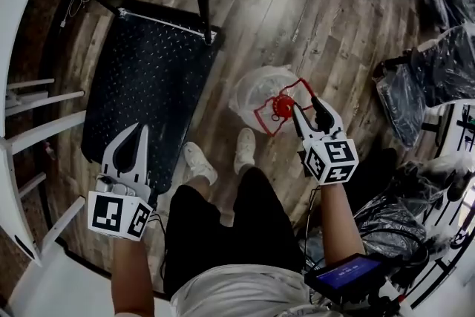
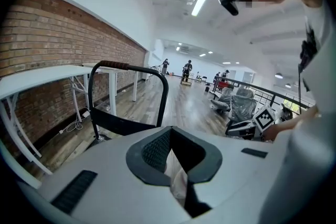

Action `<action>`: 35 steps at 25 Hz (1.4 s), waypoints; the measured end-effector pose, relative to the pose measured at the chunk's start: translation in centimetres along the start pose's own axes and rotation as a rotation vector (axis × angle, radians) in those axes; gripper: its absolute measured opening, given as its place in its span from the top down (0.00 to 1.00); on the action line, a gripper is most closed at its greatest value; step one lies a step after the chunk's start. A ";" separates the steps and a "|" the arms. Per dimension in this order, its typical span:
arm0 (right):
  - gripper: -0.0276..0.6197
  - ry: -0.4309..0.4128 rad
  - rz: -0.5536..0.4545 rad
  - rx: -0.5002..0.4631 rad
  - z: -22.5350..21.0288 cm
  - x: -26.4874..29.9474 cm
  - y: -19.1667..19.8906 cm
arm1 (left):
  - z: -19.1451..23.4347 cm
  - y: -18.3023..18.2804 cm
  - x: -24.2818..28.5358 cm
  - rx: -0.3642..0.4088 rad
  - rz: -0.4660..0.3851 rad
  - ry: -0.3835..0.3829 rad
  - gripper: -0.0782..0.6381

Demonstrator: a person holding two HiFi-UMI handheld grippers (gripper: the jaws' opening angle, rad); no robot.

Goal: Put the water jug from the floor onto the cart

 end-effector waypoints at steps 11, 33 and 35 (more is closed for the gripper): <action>0.43 -0.013 0.155 -0.029 -3.3 6.2 11.4 | 0.5 7.2 2.7 -0.019 0.083 -0.062 0.89; 0.47 0.069 0.181 -0.081 -2.2 6.4 14.3 | 1.1 7.6 1.2 -0.046 0.084 -0.097 0.89; 0.47 0.095 0.164 -0.062 -2.2 5.8 13.5 | 1.5 7.1 0.7 -0.042 0.069 -0.100 0.89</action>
Point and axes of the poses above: the fingertips, and each gripper's own axes: x forward along the fingers, z to its left, y out of its underside, the point moved 10 cm from there along -x, backward along the fingers, and after that the axes turned 11 degrees about -z, right-handed, at the moved point
